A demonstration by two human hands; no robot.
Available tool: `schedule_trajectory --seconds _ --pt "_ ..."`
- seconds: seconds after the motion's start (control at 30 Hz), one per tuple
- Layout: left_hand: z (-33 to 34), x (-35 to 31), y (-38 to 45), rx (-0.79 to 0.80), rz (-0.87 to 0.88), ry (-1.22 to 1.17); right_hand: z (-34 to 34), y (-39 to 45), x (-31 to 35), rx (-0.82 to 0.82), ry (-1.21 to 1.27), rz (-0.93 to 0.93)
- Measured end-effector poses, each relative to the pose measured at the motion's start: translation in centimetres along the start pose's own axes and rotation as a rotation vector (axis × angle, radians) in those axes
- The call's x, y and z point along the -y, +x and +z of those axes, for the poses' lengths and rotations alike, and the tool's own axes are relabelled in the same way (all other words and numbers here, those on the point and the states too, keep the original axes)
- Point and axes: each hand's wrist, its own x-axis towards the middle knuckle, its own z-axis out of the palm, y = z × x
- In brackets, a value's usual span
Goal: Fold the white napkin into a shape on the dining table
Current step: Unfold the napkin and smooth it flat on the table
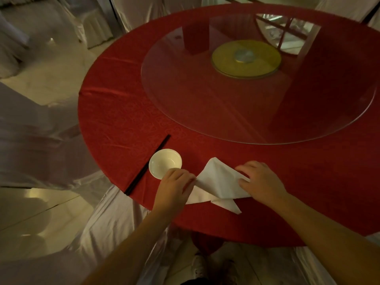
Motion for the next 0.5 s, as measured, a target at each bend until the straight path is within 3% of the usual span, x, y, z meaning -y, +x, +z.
schedule_trajectory --seconds 0.1,0.23,0.5 --pt "-1.7 -1.6 1.7 0.007 0.108 -0.020 -1.4 1.4 3.6 0.054 0.147 -0.270" --pt "-3.4 -3.1 3.2 0.009 0.240 -0.053 -3.5 2.6 7.0 0.082 0.227 -0.494" --pt "-5.5 -3.8 5.0 0.012 0.231 0.008 -6.5 3.0 6.9 0.190 0.102 -0.412"
